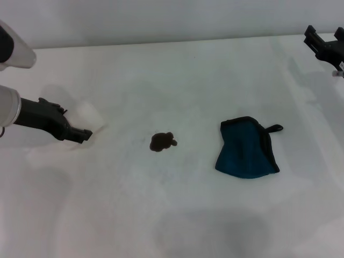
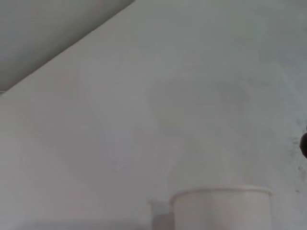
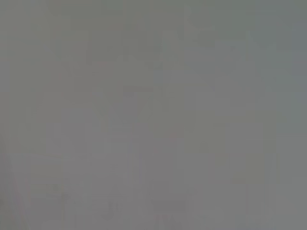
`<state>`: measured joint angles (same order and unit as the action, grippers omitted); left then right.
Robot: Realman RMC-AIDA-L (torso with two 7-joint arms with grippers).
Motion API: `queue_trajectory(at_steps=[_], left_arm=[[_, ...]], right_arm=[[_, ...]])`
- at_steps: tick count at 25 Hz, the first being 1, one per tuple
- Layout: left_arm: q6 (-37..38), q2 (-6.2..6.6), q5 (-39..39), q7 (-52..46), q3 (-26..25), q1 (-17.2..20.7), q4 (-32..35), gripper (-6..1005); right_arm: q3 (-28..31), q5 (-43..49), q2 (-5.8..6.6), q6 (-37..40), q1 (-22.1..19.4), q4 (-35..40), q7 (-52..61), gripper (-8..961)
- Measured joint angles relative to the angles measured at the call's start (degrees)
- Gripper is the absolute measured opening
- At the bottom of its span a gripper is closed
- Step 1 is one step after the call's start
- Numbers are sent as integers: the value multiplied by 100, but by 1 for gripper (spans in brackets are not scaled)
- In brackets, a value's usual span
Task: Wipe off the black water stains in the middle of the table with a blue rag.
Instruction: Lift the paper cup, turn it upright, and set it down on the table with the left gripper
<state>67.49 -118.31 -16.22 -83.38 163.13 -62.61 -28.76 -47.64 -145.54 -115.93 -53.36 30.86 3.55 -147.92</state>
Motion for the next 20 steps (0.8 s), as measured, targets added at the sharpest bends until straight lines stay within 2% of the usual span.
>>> queue_trajectory(at_steps=[2, 4, 5, 11, 16, 20], left_arm=[[18, 0, 232, -1, 0, 57, -29, 827], [50, 0, 627, -2, 0, 127, -96, 753], [50, 0, 627, -2, 0, 127, -96, 753], [-11, -46, 2301, 341, 0, 501, -298, 755], [142, -61, 3984, 1417, 0, 1049, 14, 755], [229, -60, 5011, 2540, -3, 1574, 644, 754]], right_arm=[[1, -1, 0, 1, -10, -6, 0, 840], [1, -1, 0, 2, -17, -16, 10, 840], [-6, 0, 0, 2, -18, -20, 25, 840], [-48, 6, -6, -10, -7, -16, 59, 840], [-52, 9, -11, -154, 2, -30, 68, 840], [-52, 18, -17, -218, 1, -31, 70, 841]])
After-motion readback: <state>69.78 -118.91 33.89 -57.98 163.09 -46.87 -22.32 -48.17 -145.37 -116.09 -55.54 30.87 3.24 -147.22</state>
